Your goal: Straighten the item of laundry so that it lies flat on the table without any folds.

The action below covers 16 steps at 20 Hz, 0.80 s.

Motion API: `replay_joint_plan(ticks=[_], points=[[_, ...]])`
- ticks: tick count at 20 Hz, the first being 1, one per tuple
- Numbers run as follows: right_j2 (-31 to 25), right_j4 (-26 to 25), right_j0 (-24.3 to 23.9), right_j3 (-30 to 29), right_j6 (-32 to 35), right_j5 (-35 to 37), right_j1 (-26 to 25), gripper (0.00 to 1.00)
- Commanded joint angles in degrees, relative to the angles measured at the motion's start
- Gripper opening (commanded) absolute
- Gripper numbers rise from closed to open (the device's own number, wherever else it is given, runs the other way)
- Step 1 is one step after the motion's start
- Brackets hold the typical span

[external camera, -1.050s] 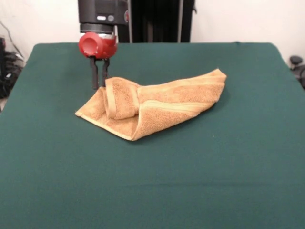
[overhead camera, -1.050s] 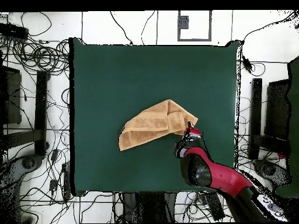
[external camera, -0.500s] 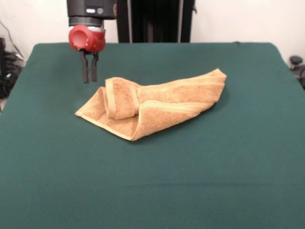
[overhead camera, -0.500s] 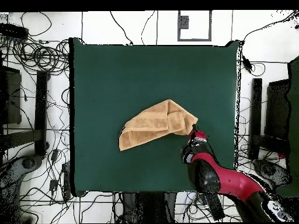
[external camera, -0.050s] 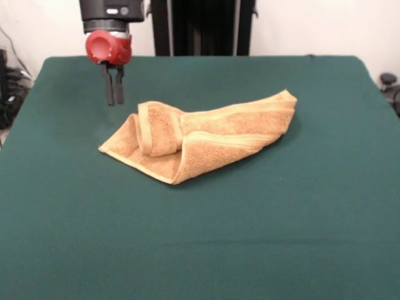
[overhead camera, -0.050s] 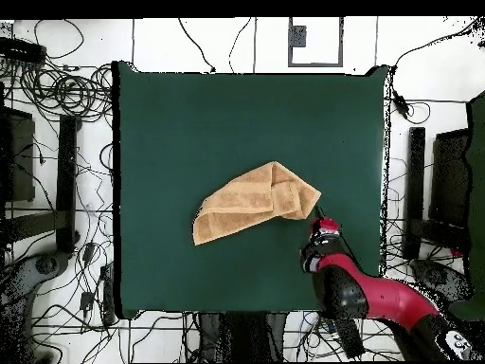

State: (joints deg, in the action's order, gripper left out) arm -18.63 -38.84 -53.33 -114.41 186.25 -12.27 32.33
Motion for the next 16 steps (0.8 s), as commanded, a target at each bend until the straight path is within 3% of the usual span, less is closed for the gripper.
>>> replay_joint_plan(ticks=[1,6,16], points=[[-9.76,-3.8,1.51,-0.24,-8.65,9.04,-3.96,1.0],[-7.72,-6.24,3.92,0.54,-7.57,7.12,-3.07,1.0],[6.58,-9.08,17.76,4.19,-6.75,-3.14,-1.06,1.0]])
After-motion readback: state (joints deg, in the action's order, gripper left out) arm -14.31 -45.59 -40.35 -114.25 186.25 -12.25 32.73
